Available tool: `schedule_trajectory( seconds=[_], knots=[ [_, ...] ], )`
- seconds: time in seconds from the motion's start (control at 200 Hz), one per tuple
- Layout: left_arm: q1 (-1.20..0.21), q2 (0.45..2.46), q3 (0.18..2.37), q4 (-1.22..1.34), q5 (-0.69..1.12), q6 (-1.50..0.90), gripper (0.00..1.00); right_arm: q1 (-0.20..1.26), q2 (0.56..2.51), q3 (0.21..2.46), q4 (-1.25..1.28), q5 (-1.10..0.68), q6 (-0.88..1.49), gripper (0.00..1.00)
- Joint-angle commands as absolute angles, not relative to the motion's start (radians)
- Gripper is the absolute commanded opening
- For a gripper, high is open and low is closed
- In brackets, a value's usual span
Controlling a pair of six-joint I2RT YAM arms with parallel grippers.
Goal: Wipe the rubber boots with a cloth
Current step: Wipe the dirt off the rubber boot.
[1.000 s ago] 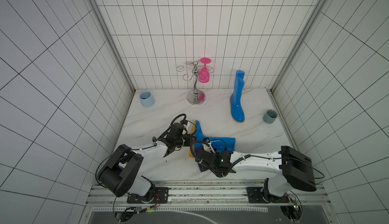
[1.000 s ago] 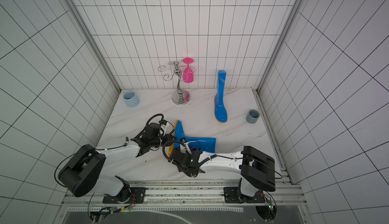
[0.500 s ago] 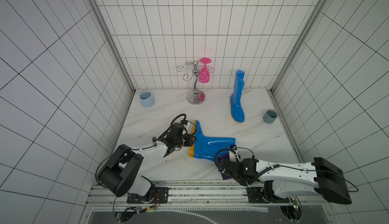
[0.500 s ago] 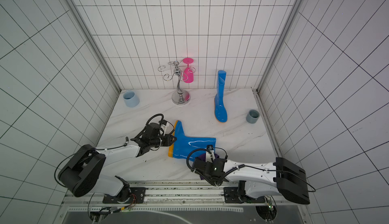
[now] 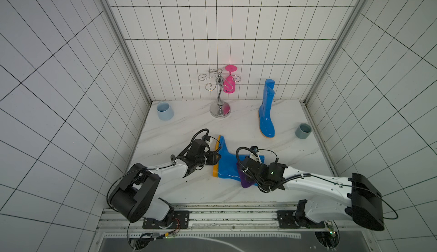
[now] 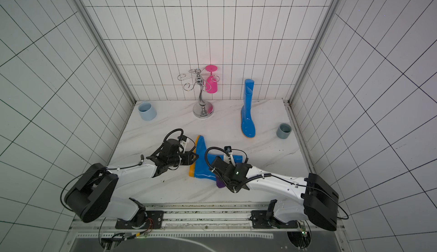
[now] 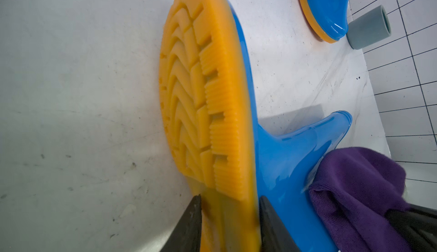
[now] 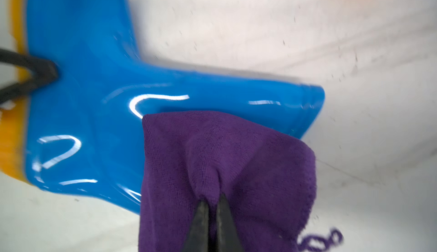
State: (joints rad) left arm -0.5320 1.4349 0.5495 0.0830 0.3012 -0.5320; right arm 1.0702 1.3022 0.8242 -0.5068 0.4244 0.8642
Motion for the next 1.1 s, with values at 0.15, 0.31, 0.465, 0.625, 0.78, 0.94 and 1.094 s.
schedule_trajectory(
  seconds=[0.15,0.31,0.465,0.625,0.78,0.94,1.094],
  knots=[
    [-0.550,1.413,0.469,-0.081,0.227,-0.546,0.38,1.027,1.422,0.983,-0.280,0.293,0.694,0.00],
    [-0.554,1.419,0.466,-0.075,0.233,-0.546,0.36,1.027,1.499,0.914,-0.139,0.214,0.696,0.00],
    [-0.556,1.426,0.467,-0.068,0.240,-0.542,0.35,1.043,1.546,0.871,-0.057,0.189,0.699,0.00],
    [-0.567,1.441,0.469,-0.061,0.244,-0.535,0.30,1.053,1.556,0.888,-0.020,0.210,0.678,0.00],
    [-0.569,1.452,0.473,-0.059,0.245,-0.532,0.27,1.051,1.590,0.929,-0.005,0.225,0.645,0.00],
    [-0.571,1.451,0.472,-0.058,0.251,-0.530,0.26,1.046,1.654,0.946,0.025,0.215,0.632,0.00],
    [-0.575,1.447,0.471,-0.060,0.253,-0.530,0.25,1.043,1.685,0.932,0.092,0.234,0.612,0.00]
  ],
)
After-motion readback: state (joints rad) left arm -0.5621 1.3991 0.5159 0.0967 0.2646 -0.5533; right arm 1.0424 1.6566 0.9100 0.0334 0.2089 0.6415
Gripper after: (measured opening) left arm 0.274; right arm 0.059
